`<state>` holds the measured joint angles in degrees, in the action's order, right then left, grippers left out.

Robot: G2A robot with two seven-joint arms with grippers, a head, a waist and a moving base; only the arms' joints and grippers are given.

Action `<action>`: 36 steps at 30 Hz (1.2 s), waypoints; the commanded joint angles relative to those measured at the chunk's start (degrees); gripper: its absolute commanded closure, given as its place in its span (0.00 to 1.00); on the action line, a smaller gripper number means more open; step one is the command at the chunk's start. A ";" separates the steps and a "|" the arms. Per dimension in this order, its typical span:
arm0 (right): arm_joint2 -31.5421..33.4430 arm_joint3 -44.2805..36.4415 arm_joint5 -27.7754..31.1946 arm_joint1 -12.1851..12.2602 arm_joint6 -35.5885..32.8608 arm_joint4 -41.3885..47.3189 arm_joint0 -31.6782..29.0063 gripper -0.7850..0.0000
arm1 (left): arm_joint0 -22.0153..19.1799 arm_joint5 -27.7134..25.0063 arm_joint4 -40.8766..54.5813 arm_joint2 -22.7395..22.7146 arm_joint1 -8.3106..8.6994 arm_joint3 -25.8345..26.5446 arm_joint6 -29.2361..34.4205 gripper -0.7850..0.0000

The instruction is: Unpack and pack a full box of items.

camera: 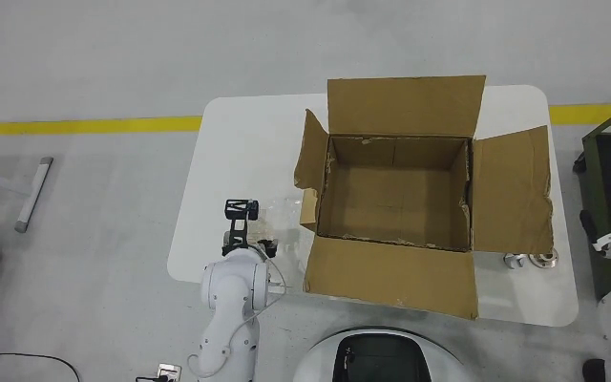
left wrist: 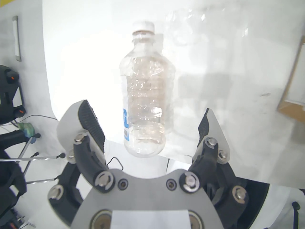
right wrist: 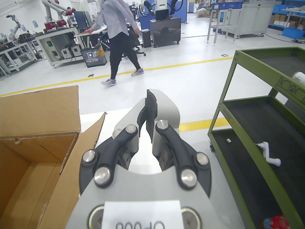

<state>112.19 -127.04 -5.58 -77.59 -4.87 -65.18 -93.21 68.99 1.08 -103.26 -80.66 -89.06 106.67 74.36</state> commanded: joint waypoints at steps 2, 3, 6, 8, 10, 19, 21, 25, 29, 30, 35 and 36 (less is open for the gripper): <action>0.00 0.00 0.00 0.00 0.00 0.00 0.00 1.00 | -0.97 1.11 1.07 -1.15 0.00 -2.10 0.47 0.00; 0.00 0.00 0.00 0.00 0.00 0.00 0.00 1.00 | -1.28 1.44 1.26 -1.34 0.00 -2.89 0.19 0.00; 0.00 0.00 0.00 0.00 0.00 0.00 0.00 1.00 | -2.14 2.20 2.50 -1.82 -0.03 -4.84 -0.77 0.00; 0.00 0.00 0.00 0.00 0.00 0.00 0.00 1.00 | -2.71 2.85 2.52 -2.08 -0.01 -6.27 -1.71 0.00; 0.00 0.00 0.00 0.00 0.00 0.00 0.00 1.00 | -3.29 3.23 2.87 -2.34 0.00 -7.31 -2.22 0.00; 0.00 0.00 0.00 0.00 0.00 0.00 0.00 1.00 | -4.98 2.47 3.00 -3.55 0.30 -10.44 -2.60 0.59; 0.00 0.00 0.00 0.00 0.00 0.00 0.00 1.00 | -4.97 2.21 3.25 -3.58 0.34 -10.72 -2.68 0.78; 0.00 0.00 0.00 0.00 0.00 0.00 0.00 1.00 | -5.12 1.75 3.80 -3.58 0.42 -11.66 -2.93 1.00; 0.00 0.00 0.00 0.00 0.00 0.00 0.00 1.00 | -5.29 1.78 4.16 -3.75 0.50 -11.23 -3.53 1.00; 0.00 0.00 0.00 0.00 0.00 0.00 0.00 1.00 | -5.23 1.77 4.41 -3.87 0.53 -10.55 -3.72 1.00; 0.00 0.00 0.00 0.00 0.00 0.00 0.00 1.00 | -4.81 1.98 5.64 -4.93 0.68 -3.01 -3.48 1.00; 0.00 0.00 0.00 0.00 0.00 0.00 0.00 1.00 | -4.97 2.10 6.38 -5.09 0.68 -0.39 -3.41 1.00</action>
<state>112.19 -127.04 -5.58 -77.59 -4.87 -65.18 -93.21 64.13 3.09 -97.56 -85.59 -88.38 103.40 70.80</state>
